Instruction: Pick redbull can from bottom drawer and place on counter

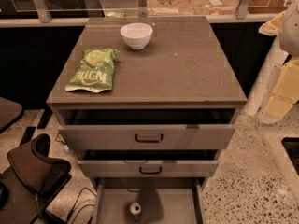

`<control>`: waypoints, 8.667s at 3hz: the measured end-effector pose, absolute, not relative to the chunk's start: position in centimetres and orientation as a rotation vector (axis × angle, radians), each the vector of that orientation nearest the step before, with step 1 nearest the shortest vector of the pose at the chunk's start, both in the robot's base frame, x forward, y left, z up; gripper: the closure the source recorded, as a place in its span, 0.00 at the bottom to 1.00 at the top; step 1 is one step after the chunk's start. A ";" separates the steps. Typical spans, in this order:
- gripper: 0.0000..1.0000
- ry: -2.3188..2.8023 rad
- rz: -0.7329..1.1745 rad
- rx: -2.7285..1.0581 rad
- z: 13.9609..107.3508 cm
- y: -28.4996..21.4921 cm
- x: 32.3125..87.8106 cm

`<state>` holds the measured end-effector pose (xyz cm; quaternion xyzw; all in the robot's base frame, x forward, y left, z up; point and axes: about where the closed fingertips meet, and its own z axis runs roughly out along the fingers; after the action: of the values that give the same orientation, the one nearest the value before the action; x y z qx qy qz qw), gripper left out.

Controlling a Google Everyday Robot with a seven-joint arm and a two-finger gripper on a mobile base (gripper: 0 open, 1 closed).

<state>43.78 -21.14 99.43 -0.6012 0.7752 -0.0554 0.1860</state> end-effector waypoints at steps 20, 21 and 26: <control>0.00 1.635 0.767 -1.268 34.4 -21.8 34.7; 0.00 1.631 0.775 -1.264 34.3 -21.3 34.9; 0.00 1.599 0.819 -1.316 25.8 -6.9 40.6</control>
Offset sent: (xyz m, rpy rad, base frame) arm -0.0244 -0.0385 -0.0490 0.1957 -0.0293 0.0590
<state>40.61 -6.92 25.76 -0.5301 0.6444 0.3299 0.4415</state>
